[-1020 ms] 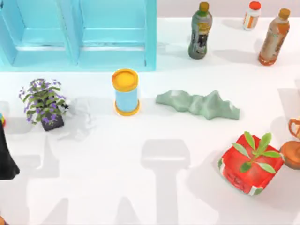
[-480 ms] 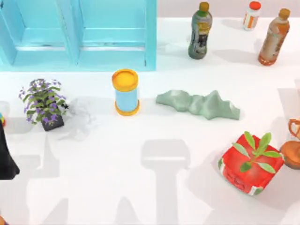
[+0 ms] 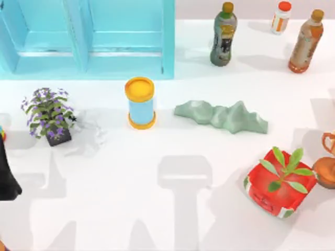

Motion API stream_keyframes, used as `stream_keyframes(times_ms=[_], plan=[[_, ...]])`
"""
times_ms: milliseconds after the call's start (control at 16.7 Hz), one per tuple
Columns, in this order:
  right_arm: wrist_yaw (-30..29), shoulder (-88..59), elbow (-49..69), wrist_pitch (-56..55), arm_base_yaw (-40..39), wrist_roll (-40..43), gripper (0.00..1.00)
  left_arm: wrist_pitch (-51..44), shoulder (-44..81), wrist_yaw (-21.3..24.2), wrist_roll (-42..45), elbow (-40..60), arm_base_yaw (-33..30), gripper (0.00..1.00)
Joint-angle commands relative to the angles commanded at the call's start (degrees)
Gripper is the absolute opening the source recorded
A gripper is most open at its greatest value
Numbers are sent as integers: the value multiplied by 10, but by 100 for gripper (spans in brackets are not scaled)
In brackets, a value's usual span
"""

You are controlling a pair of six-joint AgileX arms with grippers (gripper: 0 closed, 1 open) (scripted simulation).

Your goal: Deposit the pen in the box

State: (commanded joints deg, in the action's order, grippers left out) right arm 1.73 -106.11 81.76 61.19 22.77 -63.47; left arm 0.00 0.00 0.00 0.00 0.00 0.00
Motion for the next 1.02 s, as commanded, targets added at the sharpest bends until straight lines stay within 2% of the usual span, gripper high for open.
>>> stream_keyframes(times_ms=[360, 600, 1020], plan=[[10, -4, -46, -39, 68, 22, 0, 0, 0, 0, 0, 0, 0, 100], [11, -4, -48, -40, 70, 22, 0, 0, 0, 0, 0, 0, 0, 100], [11, -4, -48, -40, 70, 22, 53, 0, 0, 0, 0, 0, 0, 100]])
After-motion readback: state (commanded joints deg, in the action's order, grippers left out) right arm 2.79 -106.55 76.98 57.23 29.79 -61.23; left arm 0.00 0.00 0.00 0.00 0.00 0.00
